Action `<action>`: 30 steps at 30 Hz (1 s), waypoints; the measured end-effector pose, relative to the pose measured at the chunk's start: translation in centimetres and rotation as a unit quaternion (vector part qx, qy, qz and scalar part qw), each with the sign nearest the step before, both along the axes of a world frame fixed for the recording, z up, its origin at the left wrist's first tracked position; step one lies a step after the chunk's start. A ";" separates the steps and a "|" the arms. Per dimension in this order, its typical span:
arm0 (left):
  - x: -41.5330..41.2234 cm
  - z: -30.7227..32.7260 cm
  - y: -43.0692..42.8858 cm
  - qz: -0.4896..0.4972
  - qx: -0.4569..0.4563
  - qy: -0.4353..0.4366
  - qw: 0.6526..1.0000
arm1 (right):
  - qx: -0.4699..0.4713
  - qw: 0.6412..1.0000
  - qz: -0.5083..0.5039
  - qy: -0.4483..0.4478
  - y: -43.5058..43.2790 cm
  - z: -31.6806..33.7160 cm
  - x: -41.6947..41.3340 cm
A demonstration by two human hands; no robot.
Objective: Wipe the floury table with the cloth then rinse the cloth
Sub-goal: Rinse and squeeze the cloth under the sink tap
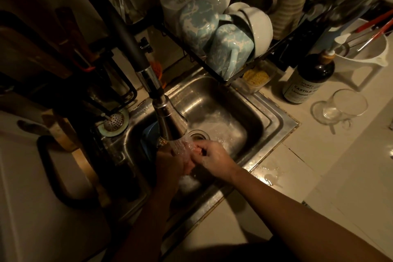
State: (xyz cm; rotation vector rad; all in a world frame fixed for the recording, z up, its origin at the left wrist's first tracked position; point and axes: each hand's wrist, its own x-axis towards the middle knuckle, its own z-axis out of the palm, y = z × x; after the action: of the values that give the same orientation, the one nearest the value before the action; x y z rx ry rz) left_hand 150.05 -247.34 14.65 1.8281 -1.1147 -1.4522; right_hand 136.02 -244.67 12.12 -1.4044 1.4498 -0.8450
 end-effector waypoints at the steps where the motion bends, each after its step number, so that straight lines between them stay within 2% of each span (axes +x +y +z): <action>1: -0.1 0.3 0.3 -0.042 -0.008 -0.006 0.999 | 0.000 0.999 -0.041 0.019 -0.3 -0.1 -0.1; 2: 0.0 0.2 0.3 -0.071 -0.020 -0.016 0.997 | -0.001 0.996 -0.079 0.035 -0.6 -0.3 0.0; 4: -0.1 0.2 -0.1 -0.033 -0.034 -0.014 0.999 | -0.015 0.996 -0.091 0.016 -0.3 -0.1 0.3; 6: -0.1 0.0 -0.7 0.061 -0.037 -0.006 0.997 | -0.034 0.999 -0.036 -0.012 0.5 0.6 0.7; 9: -0.3 0.7 -0.7 0.095 -0.053 -0.011 0.994 | -0.039 0.998 0.052 0.017 1.5 1.3 1.2; 11: -0.5 1.4 -0.3 0.096 -0.048 0.022 0.994 | -0.022 1.000 0.008 -0.007 1.2 1.0 1.4; 13: -0.6 1.9 0.0 0.083 -0.042 0.050 0.994 | 0.012 0.994 -0.104 -0.041 0.4 0.6 1.6; 15: -0.8 1.5 0.1 0.062 -0.051 0.032 0.996 | 0.006 0.981 -0.193 0.002 -0.3 -0.1 1.2; 17: -0.9 1.1 0.1 0.069 -0.052 0.026 0.996 | -0.006 0.983 -0.181 0.011 -0.1 0.0 0.5; 21: -0.8 1.8 -0.7 0.127 -0.036 0.105 0.986 | 0.015 0.997 -0.005 -0.069 1.3 0.2 -0.9; 22: -1.0 2.2 -0.8 0.138 -0.027 0.135 0.981 | 0.027 0.995 0.003 -0.096 1.4 0.2 -1.2; 26: -1.6 3.1 -1.0 0.129 0.001 0.228 0.965 | 0.150 0.953 -0.125 -0.233 0.6 0.5 -1.6; 28: -1.2 3.2 -1.2 0.090 0.006 0.235 0.968 | 0.159 0.954 -0.140 -0.214 0.1 0.1 -1.9; 30: -0.4 3.3 -1.6 0.063 0.007 0.211 0.975 | 0.125 0.971 -0.133 -0.153 -0.2 -0.4 -2.6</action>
State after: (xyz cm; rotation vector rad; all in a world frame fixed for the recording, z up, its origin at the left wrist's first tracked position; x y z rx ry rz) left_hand 149.69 -248.92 17.99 1.4703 -0.7640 -1.6715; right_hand 133.41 -244.86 11.74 -0.8626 1.4617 -0.9614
